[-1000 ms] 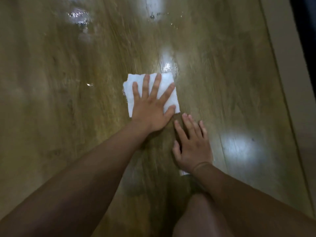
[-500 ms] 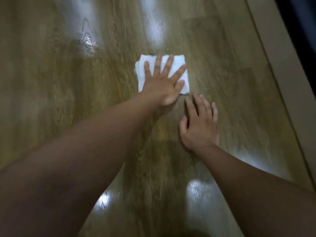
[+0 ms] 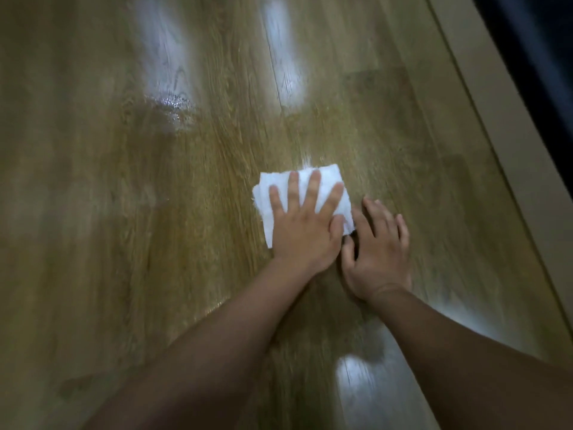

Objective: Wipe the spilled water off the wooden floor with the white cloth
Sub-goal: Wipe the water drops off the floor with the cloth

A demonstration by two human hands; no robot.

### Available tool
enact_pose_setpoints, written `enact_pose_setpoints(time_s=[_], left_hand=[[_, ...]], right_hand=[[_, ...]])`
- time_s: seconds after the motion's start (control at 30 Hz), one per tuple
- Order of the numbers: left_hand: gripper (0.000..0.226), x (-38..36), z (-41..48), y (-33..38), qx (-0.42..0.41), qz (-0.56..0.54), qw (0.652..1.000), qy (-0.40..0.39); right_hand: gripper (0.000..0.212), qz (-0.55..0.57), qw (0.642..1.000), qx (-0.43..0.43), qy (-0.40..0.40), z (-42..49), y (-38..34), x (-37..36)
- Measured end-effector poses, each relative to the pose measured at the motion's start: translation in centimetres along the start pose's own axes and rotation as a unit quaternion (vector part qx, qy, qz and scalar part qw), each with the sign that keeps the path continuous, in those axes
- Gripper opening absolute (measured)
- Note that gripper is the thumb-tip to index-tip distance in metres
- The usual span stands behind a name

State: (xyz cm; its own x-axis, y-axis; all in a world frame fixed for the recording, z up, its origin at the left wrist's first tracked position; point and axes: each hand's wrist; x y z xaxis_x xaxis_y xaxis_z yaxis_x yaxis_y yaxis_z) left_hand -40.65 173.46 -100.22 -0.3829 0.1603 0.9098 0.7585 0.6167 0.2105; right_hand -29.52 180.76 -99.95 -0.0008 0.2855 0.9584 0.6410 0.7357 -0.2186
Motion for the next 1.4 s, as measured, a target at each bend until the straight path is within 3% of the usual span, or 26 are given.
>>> enact_pose_setpoints(time_s=[0.1, 0.2, 0.43, 0.6, 0.7, 0.77, 0.9, 1.03, 1.17, 1.27, 1.4], left_hand=[[0.060, 2.5, 4.7, 0.3, -0.117, 0.061, 0.989, -0.068], [0.060, 4.3, 9.2, -1.0, -0.205, 0.105, 0.970, -0.077], [0.058, 7.7, 11.5, -10.6, -0.038, 0.054, 0.998, -0.005], [0.060, 7.7, 6.4, -20.2, 0.073, 0.000, 0.997, -0.012], [0.060, 6.3, 1.4, -21.0, 0.108, -0.036, 0.993, -0.029], [0.061, 4.3, -2.5, -19.1, 0.103, -0.028, 0.994, -0.031], [0.066, 1.4, -6.2, -14.0, 0.011, 0.033, 0.998, -0.052], [0.062, 2.3, -1.2, -10.5, -0.072, 0.063, 0.994, -0.050], [0.062, 5.4, 5.9, -11.4, -0.059, 0.059, 0.994, -0.066], [0.062, 8.0, 8.0, -17.0, 0.002, 0.037, 0.997, -0.064], [0.061, 10.3, 5.1, -30.6, 0.175, -0.029, 0.984, -0.027]], right_hand=[[0.061, 0.009, 1.000, -0.007, 0.011, 0.1, 0.3, -0.2], [0.065, -0.001, 1.000, -0.005, 0.006, 0.1, 0.3, -0.4], [0.069, -0.011, 1.000, -0.004, -0.020, 0.2, 0.4, -0.4], [0.071, -0.014, 0.999, -0.009, -0.044, 0.1, 0.2, 0.0], [0.072, -0.015, 0.999, -0.014, -0.044, 0.1, 0.1, 0.0], [0.073, -0.015, 0.999, -0.012, -0.044, 0.0, 0.0, 0.0], [0.074, -0.022, 0.999, -0.012, -0.048, -0.1, -0.2, 0.2], [0.072, -0.015, 0.999, -0.011, -0.035, -0.1, -0.2, 0.3], [0.070, -0.012, 0.999, -0.004, -0.032, 0.1, 0.2, 0.0], [0.070, -0.005, 0.999, 0.000, -0.033, 0.2, 0.5, -0.1], [0.069, -0.014, 0.999, -0.004, -0.036, 0.3, 0.5, -0.3]])
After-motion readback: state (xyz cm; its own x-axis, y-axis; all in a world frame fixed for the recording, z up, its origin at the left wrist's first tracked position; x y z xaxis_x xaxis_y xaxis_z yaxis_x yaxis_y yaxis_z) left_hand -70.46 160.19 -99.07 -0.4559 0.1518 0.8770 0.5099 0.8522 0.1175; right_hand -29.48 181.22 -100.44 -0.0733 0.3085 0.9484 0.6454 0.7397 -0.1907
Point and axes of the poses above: each hand's wrist, its own z-axis towards the middle knuckle, its own x-axis out of the back of the hand, y = z × x, and after that the axes turned 13 degrees about -y, right-handed
